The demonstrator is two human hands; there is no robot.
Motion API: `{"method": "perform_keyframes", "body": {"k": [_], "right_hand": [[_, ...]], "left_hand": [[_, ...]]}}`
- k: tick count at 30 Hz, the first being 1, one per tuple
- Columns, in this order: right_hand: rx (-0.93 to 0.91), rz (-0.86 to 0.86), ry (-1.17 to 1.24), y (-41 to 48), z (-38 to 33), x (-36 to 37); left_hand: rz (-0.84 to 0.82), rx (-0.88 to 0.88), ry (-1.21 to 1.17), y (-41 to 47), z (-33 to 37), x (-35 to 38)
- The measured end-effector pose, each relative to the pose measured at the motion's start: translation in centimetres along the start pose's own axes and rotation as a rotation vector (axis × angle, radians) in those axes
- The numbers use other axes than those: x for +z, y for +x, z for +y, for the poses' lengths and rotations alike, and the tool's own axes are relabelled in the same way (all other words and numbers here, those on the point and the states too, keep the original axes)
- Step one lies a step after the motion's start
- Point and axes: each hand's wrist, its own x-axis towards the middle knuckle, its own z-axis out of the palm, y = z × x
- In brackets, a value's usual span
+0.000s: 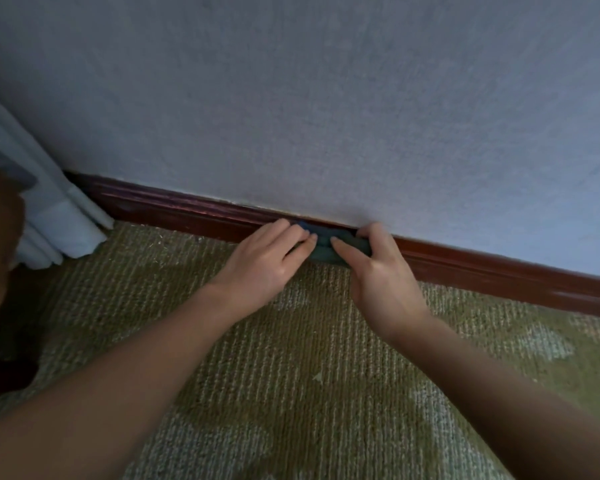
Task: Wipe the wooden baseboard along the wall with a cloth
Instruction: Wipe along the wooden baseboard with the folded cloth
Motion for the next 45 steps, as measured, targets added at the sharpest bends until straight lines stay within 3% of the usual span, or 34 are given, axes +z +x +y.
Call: {"method": "perform_keyframes", "body": {"k": [6,12,20,27,37,45], "right_hand": [[-0.011,-0.009,-0.034,0.6,-1.3,0.7],[-0.003,-0.05,-0.055,1.1,-1.2,0.6],[-0.027,-0.027,-0.136,1.1,-1.6,-0.1],[-0.019,-0.025,-0.099,0.8,-1.5,0.5],[-0.051,0.031,-0.138,-0.2,0.0,0.4],[-0.04,0.009,-0.13,1.0,-1.9,1.4]], "left_hand": [[0.008,0.084,0.19,-0.8,-1.3,-0.8],[0.049,-0.059,0.054,-0.2,0.0,-0.6],[-0.034,0.065,0.252,-0.3,-0.6,-1.5],[-0.062,-0.001,0.141,-0.9,-0.3,-1.3],[-0.074,0.154,0.257,0.2,0.1,-1.5],[-0.062,0.103,0.268,-0.7,-1.0,-1.4]]}}
